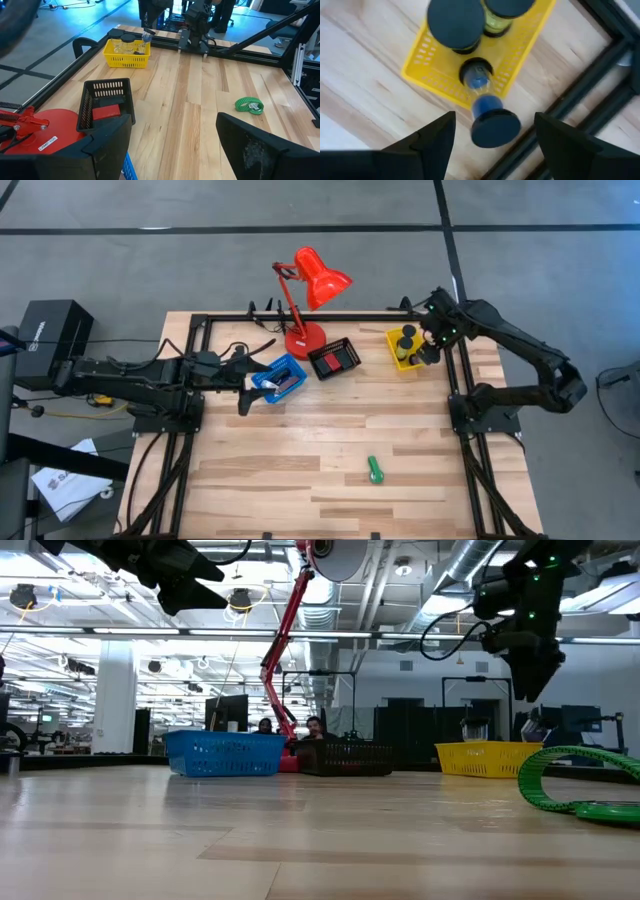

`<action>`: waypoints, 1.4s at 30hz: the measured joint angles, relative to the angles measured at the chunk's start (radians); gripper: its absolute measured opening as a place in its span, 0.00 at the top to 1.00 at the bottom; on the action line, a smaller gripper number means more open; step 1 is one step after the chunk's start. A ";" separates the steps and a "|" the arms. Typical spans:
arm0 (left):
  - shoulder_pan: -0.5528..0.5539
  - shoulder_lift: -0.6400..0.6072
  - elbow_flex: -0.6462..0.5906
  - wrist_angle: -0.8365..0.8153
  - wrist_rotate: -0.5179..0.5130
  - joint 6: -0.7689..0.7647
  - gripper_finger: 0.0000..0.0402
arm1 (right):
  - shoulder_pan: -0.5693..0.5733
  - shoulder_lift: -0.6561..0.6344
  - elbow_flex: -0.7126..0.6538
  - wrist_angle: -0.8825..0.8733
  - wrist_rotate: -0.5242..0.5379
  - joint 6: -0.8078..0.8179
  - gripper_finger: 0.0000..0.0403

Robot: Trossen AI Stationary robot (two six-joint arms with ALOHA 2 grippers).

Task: Pick & Place Office items
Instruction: Put the blue hourglass into the yellow bin

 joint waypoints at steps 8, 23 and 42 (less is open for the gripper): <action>0.000 0.000 0.000 0.000 -0.001 0.000 0.29 | -0.049 -0.028 -0.059 0.033 -0.044 -0.078 0.35; 0.000 0.000 0.000 0.004 -0.001 -0.002 0.29 | -0.050 -0.016 -0.140 0.106 -0.031 -0.111 0.35; 0.000 0.000 0.000 0.005 -0.001 -0.003 0.29 | -0.057 -0.016 -0.140 0.114 -0.014 -0.008 0.35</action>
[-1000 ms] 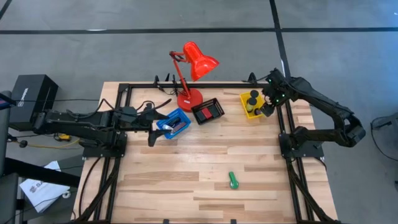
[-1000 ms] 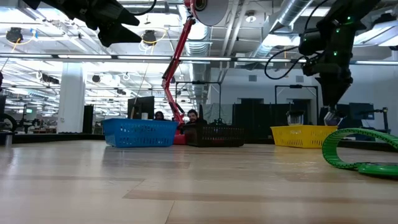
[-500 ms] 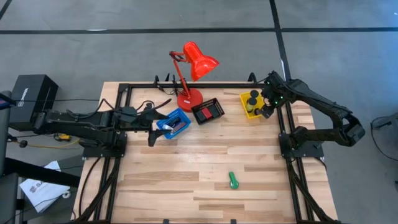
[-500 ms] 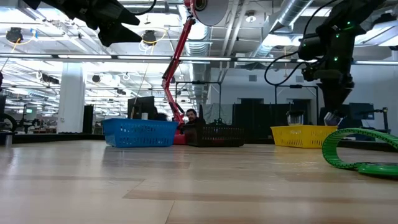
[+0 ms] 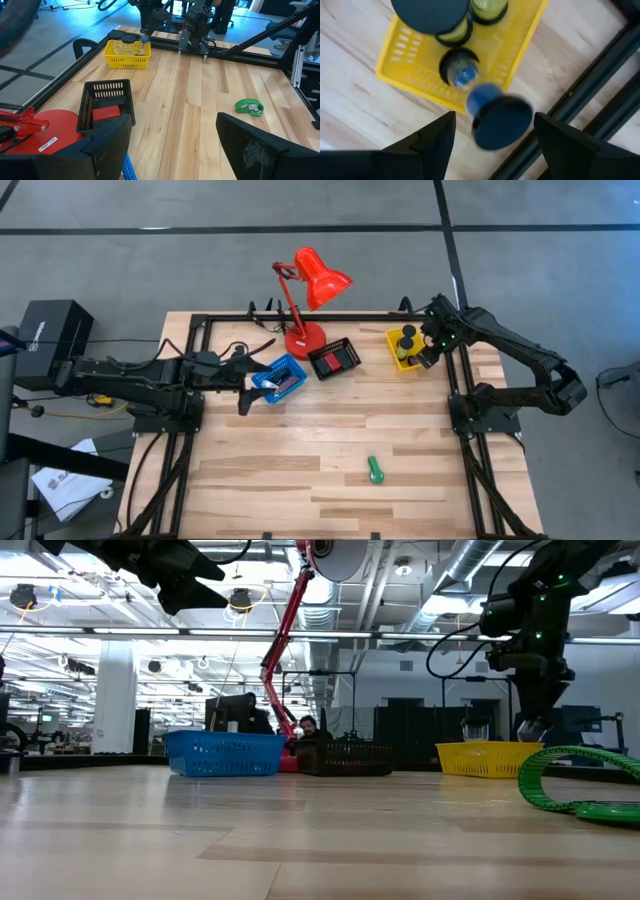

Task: Pick & Place Office items
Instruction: Put the blue hourglass into the yellow bin

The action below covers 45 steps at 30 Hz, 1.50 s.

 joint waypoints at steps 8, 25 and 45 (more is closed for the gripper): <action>0.000 0.000 0.000 0.000 0.000 0.000 0.29 | 0.000 0.000 0.000 0.063 -0.002 -0.039 0.35; 0.000 0.000 0.000 0.005 0.000 -0.008 0.29 | 0.108 0.037 -0.048 0.150 0.090 -0.550 0.35; 0.000 0.000 0.000 0.019 0.002 0.001 0.29 | 0.253 0.326 -0.022 0.094 0.372 -0.744 0.40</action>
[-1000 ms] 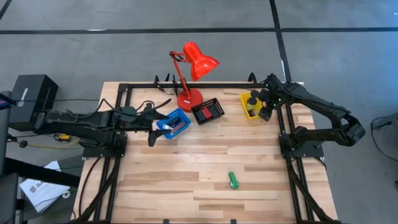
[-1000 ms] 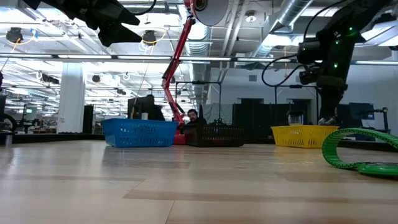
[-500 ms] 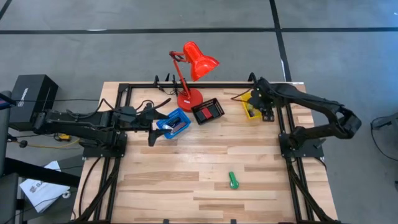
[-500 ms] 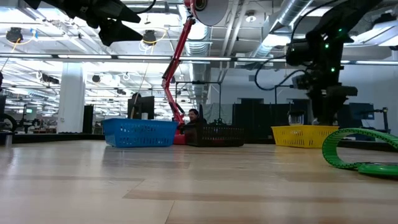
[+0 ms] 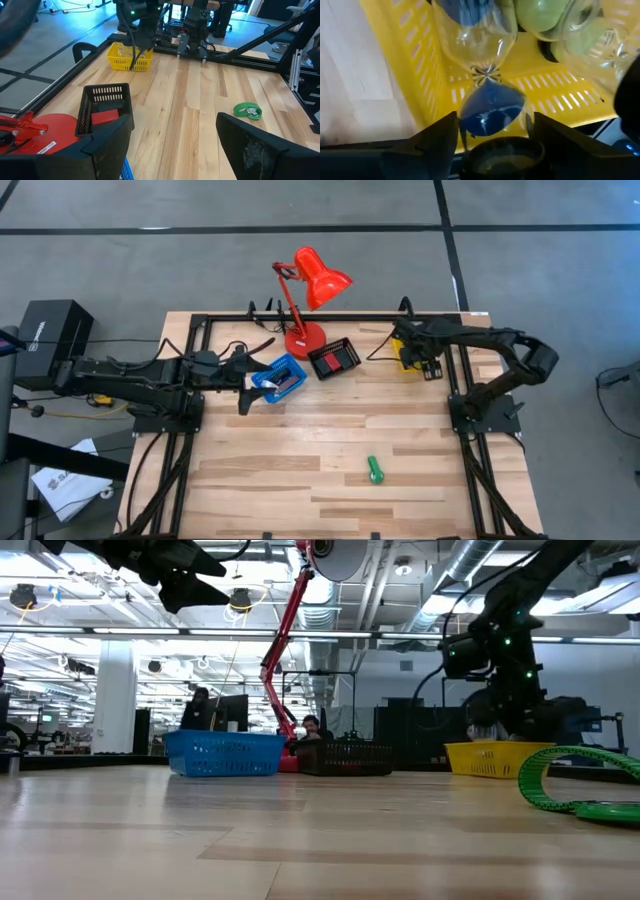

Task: Pick & Place Office items
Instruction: Put the blue hourglass into the yellow bin

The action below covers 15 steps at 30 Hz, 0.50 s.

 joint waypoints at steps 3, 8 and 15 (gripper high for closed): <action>0.000 0.000 0.000 0.000 0.000 0.000 0.29 | 0.000 -0.012 0.000 -0.001 -0.001 0.000 0.46; 0.000 0.000 0.000 0.000 0.000 0.002 0.29 | 0.000 -0.055 0.017 -0.008 -0.003 0.001 0.52; 0.000 0.000 0.000 0.005 0.001 0.002 0.29 | 0.010 -0.120 0.055 -0.107 0.009 0.006 0.47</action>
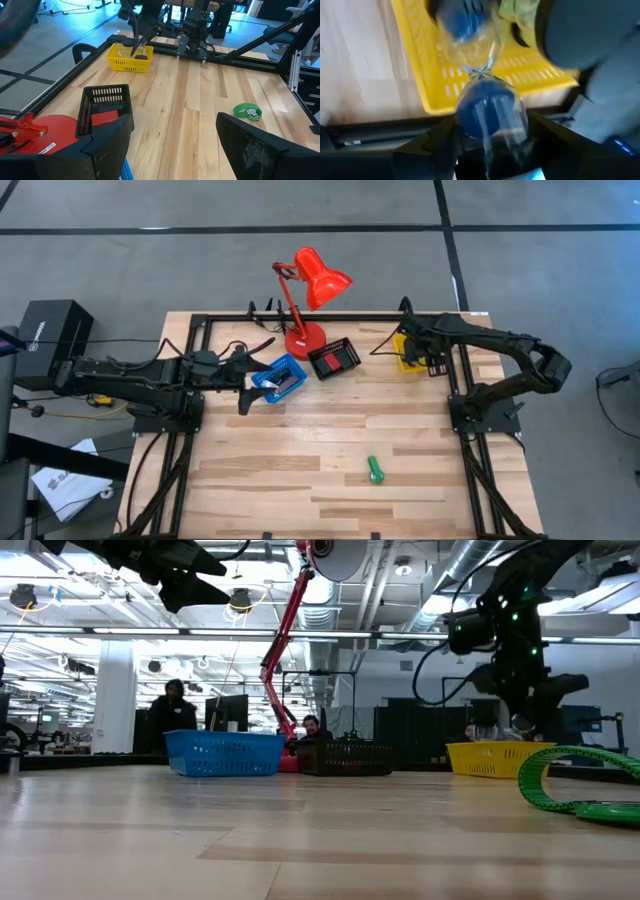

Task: Pick & Place Office items
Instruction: Put the blue hourglass into the yellow bin

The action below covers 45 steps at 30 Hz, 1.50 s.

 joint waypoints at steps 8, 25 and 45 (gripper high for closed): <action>0.000 0.000 0.000 0.002 0.000 0.000 0.29 | 0.101 -0.055 0.022 -0.039 0.123 0.034 0.52; 0.000 0.000 0.000 0.002 0.001 -0.003 0.29 | 0.221 -0.010 0.022 -0.096 0.122 0.043 0.52; 0.000 0.000 0.000 0.003 0.000 -0.002 0.29 | 0.154 0.169 0.029 -0.068 0.180 -0.152 0.50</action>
